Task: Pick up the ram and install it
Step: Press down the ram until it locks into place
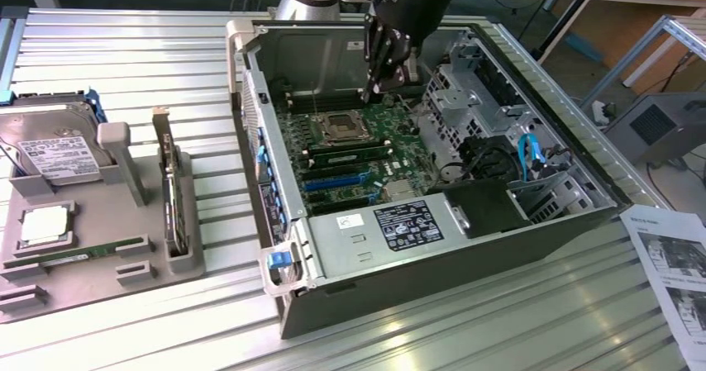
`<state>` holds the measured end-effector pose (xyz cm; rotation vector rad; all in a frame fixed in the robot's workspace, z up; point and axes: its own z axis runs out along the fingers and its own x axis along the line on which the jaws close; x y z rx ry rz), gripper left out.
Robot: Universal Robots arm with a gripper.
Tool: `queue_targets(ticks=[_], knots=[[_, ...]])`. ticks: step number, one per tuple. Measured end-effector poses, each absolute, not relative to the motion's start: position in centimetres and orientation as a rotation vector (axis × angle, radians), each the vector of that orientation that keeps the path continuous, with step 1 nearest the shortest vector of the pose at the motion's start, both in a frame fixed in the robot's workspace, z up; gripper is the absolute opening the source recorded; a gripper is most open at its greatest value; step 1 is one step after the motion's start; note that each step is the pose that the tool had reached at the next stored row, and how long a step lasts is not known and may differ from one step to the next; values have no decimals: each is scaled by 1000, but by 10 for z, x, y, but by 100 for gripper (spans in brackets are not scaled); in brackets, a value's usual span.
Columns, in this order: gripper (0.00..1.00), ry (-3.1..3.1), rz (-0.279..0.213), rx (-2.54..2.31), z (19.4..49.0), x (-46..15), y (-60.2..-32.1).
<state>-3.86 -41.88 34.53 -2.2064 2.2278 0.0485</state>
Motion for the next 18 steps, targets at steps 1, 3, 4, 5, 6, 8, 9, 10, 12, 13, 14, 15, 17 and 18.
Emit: queue_targets(ticks=[1,3,4,5,6,8,9,10,12,13,14,15,17,18], knots=[[11,2228,49,-2206,345,-39,-419],[11,2228,49,-2206,345,-39,-419],[11,2228,49,-2206,345,-39,-419],[11,2228,49,-2206,345,-39,-419],[11,2228,49,-2206,346,-39,-419],[11,2227,49,-2206,349,-39,-419],[11,2227,49,-2206,352,-39,-419],[11,2227,49,-2206,355,-39,-419],[11,2227,49,-2206,357,-39,-419],[11,2229,50,-2204,357,-39,-419],[11,2234,50,-2198,357,-39,-419],[11,2243,50,-2189,357,-39,-419],[11,2263,49,-2169,357,-39,-419],[11,2275,49,-2156,357,-39,-419]])
